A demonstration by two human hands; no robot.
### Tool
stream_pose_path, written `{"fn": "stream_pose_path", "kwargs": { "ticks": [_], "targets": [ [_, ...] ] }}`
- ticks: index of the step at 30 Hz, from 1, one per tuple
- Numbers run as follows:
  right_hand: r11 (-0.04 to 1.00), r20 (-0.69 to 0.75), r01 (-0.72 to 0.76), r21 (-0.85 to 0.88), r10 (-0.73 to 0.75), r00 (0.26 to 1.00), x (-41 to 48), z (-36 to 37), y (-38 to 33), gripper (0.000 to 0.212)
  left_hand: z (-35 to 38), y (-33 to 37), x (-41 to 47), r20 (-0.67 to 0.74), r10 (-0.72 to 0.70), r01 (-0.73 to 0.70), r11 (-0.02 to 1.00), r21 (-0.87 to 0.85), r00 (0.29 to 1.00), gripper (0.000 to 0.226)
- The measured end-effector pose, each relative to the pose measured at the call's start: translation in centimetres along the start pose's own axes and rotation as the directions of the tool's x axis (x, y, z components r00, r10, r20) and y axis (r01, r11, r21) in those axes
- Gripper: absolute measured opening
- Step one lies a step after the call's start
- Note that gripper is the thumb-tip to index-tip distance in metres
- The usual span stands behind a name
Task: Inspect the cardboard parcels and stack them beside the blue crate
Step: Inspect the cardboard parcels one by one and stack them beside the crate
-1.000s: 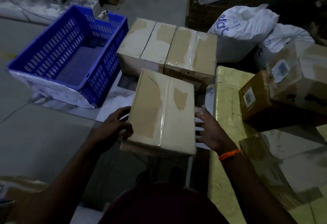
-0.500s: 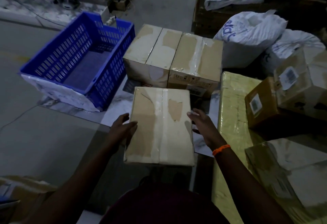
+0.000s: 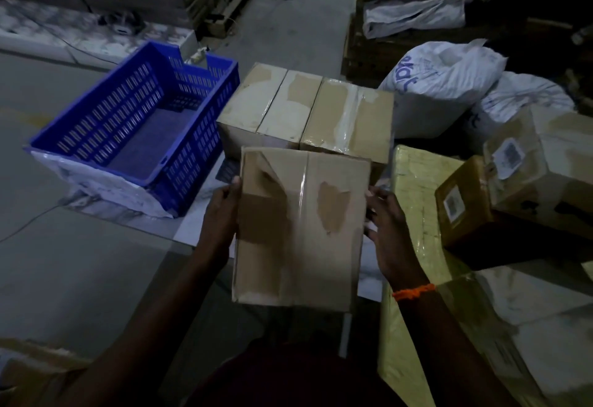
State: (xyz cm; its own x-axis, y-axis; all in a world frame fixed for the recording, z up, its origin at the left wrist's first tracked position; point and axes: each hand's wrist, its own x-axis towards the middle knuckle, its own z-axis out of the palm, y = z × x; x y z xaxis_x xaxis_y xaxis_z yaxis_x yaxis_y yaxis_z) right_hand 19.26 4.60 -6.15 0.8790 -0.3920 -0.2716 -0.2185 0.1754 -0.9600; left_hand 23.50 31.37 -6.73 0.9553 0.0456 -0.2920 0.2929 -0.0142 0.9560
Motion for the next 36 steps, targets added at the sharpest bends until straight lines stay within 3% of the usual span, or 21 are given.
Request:
{"fn": "stream_pose_path", "kwargs": {
  "ticks": [2,7,11,17,19,21,23,25,28,30,36],
  "targets": [
    [0.996,-0.026,0.069,0.048,-0.068,0.997,-0.8,-0.5,-1.2,0.016,0.9,1.2,-0.3,-0.041,0.036,-0.038,0.998,-0.044,0.998,0.042],
    [0.984,-0.069,0.176,0.022,-0.174,0.982,-1.5,-1.5,-1.4,0.031,3.1,1.7,-1.4,-0.042,0.130,-0.132,0.989,-0.062,0.991,0.044],
    [0.987,-0.071,0.160,-0.029,-0.161,0.984,-2.1,-2.5,0.4,0.031,3.2,-0.7,-1.6,-0.015,0.059,-0.058,0.998,0.038,0.998,0.076],
    [0.983,-0.078,0.145,-0.113,-0.154,0.985,-2.8,-3.9,1.7,0.023,3.3,-1.5,-2.6,-0.045,0.063,-0.058,0.993,0.102,0.997,0.055],
    [0.919,-0.087,0.264,-0.294,-0.301,0.950,-3.0,-4.1,0.6,0.021,2.9,-0.9,-2.9,-0.040,0.168,-0.158,0.971,0.179,0.985,0.055],
    [0.748,-0.016,0.451,-0.488,-0.524,0.852,-3.1,-3.7,-1.4,0.028,2.8,0.6,-3.1,-0.004,0.424,-0.392,0.840,0.376,0.906,0.054],
    [0.511,0.167,0.598,-0.617,-0.658,0.734,-2.7,-2.2,-3.5,0.033,3.5,2.2,-2.5,0.158,0.620,-0.589,0.589,0.554,0.769,0.050],
    [0.339,0.336,0.606,-0.719,-0.594,0.731,-1.4,-0.3,-4.5,0.047,4.9,3.8,-1.4,0.364,0.625,-0.664,0.350,0.661,0.691,0.046],
    [0.156,0.451,0.542,-0.825,-0.394,0.801,1.1,1.9,-3.7,0.071,6.3,4.4,0.2,0.549,0.457,-0.660,0.121,0.742,0.700,0.056],
    [0.080,0.459,0.508,-0.858,-0.326,0.826,1.9,2.4,-2.8,0.077,6.5,3.8,0.6,0.566,0.385,-0.630,0.055,0.774,0.729,0.060],
    [0.024,0.438,0.470,-0.882,-0.321,0.840,1.3,2.2,-2.1,0.077,6.3,2.7,1.0,0.552,0.372,-0.618,0.078,0.783,0.746,0.058]
  ]
}}
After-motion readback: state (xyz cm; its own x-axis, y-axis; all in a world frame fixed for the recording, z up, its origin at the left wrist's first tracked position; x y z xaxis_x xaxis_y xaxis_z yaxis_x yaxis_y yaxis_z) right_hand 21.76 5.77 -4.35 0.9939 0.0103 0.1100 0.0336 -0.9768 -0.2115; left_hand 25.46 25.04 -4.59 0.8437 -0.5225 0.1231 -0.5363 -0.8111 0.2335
